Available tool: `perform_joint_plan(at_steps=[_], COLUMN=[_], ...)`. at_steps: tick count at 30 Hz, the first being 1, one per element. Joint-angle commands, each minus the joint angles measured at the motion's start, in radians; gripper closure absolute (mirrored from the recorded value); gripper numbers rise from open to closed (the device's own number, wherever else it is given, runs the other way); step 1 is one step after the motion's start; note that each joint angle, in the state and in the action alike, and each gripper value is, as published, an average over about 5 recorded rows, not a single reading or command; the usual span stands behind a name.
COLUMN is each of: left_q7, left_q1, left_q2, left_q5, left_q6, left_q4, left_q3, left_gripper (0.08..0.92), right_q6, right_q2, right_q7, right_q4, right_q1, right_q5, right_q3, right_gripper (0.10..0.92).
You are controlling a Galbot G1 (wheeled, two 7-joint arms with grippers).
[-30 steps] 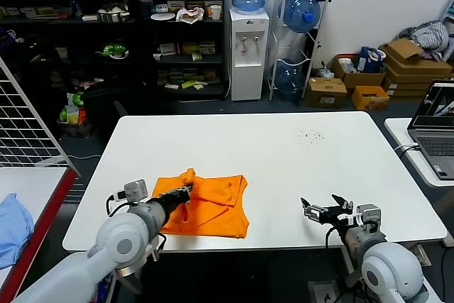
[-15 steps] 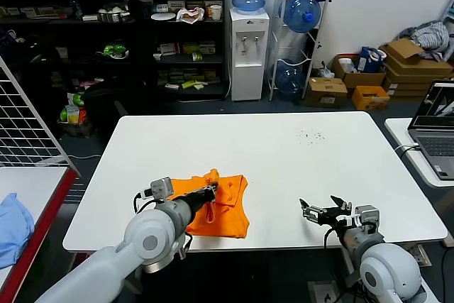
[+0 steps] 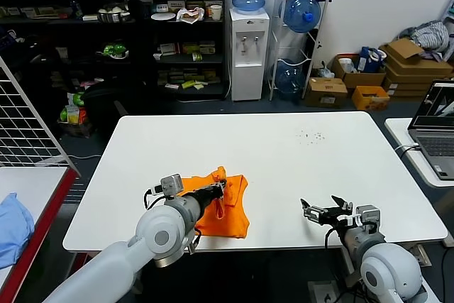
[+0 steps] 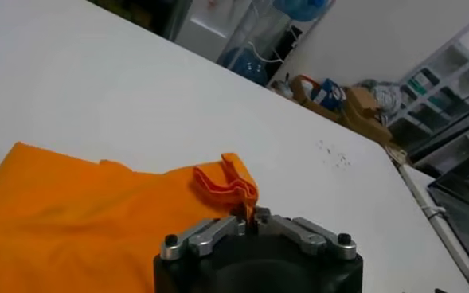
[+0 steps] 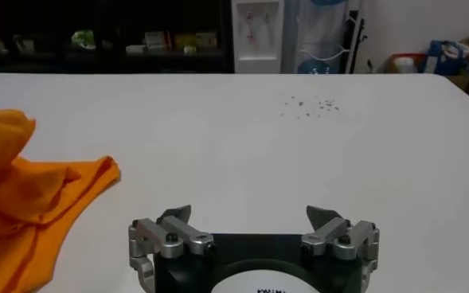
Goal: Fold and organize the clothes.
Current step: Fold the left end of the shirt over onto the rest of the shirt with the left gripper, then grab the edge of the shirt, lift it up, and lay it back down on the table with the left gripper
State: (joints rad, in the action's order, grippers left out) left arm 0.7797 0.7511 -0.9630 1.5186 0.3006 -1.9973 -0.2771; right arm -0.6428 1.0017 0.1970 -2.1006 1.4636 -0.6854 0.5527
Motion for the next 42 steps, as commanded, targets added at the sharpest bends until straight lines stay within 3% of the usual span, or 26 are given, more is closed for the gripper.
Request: perform_joint_plan(at_steps=[1, 5, 9, 15, 19, 22, 26, 42], left_q7=[-0.004, -0.011, -0.089, -0.457, -0.656, -0.703, -0.689, -0.61], left_q1=[0.009, 0.036, 0.111, 0.324, 0.421, 0.438, 0.427, 0.374], left_q2=[0.004, 0.044, 0.161, 0.382, 0.466, 0.454, 0.41, 0.284], left_q5=[0.005, 0.011, -0.037, -0.286, -0.411, -0.45, -0.449, -0.462], left_q6=[0.001, 0.005, 0.033, 0.02, -0.048, -0.066, -0.061, -0.065], left_q4=[-0.008, -0.035, -0.041, 0.028, 0.078, 0.103, 0.117, 0.17], left_q3=[0.008, 0.043, 0.145, 0.344, 0.37, 0.358, 0.32, 0.256], left_gripper=[0.744, 0.631, 0.519, 0.346, 0.224, 0.142, 0.085, 0.079], right_q6=[0.0, -0.001, 0.001, 0.006, 0.007, 0.008, 0.008, 0.008], right_q2=[-0.001, -0.002, -0.008, -0.026, -0.031, -0.03, -0.028, -0.017], right_q7=[0.0, 0.0, -0.001, -0.008, -0.01, -0.011, -0.012, -0.01], right_q4=[0.002, 0.003, -0.006, -0.038, -0.051, -0.058, -0.067, -0.068], right_q1=[-0.003, -0.008, -0.002, 0.031, 0.047, 0.056, 0.07, 0.087], right_q5=[0.0, -0.001, -0.005, -0.016, -0.022, -0.022, -0.022, -0.017], right_q3=[-0.004, -0.01, -0.003, 0.03, 0.048, 0.055, 0.067, 0.076], right_gripper=[0.104, 0.104, 0.104, 0.104, 0.104, 0.104, 0.104, 0.104])
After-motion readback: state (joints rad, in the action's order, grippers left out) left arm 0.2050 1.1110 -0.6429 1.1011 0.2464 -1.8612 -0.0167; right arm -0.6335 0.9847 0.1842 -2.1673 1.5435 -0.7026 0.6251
